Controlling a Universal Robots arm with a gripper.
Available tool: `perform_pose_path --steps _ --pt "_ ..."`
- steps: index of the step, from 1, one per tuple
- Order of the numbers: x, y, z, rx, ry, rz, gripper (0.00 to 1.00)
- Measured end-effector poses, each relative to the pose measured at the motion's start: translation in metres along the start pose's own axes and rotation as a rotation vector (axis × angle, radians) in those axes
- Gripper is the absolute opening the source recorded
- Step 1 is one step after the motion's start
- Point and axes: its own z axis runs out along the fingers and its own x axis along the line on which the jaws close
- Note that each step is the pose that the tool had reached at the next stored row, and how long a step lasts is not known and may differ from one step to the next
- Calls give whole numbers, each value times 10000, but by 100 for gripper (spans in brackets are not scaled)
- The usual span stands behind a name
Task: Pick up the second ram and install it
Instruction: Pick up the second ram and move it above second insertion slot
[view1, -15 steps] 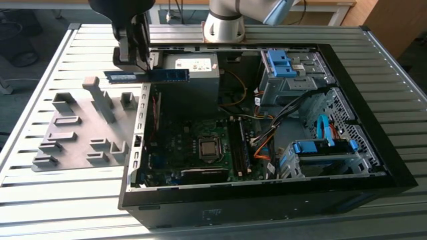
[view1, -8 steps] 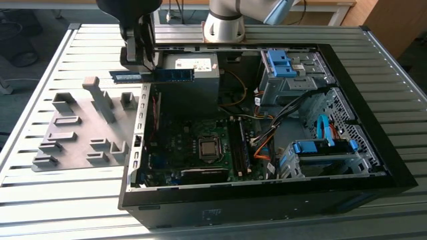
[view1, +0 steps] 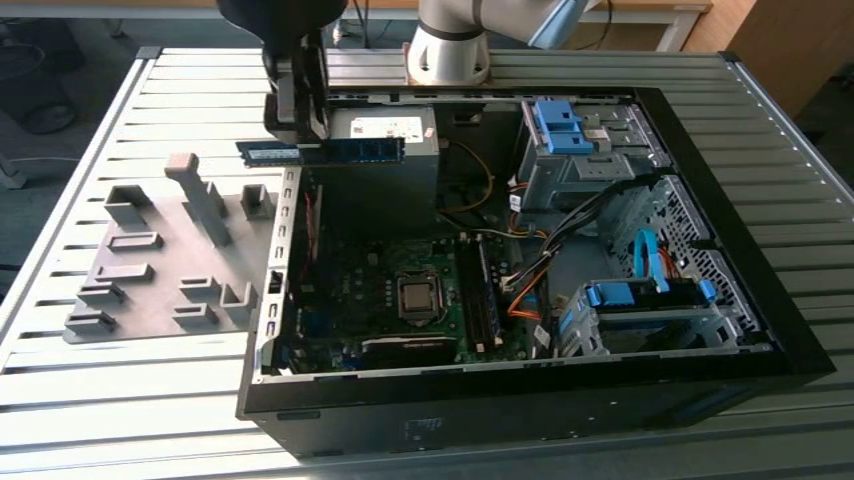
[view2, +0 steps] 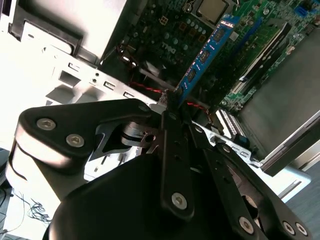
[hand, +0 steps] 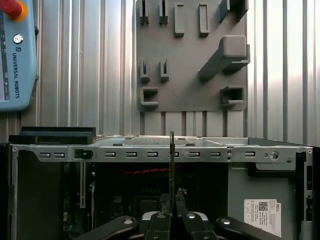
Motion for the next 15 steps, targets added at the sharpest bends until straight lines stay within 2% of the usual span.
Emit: perform_pose_path --steps 15 --pt "-1 -111 1 0 0 0 14"
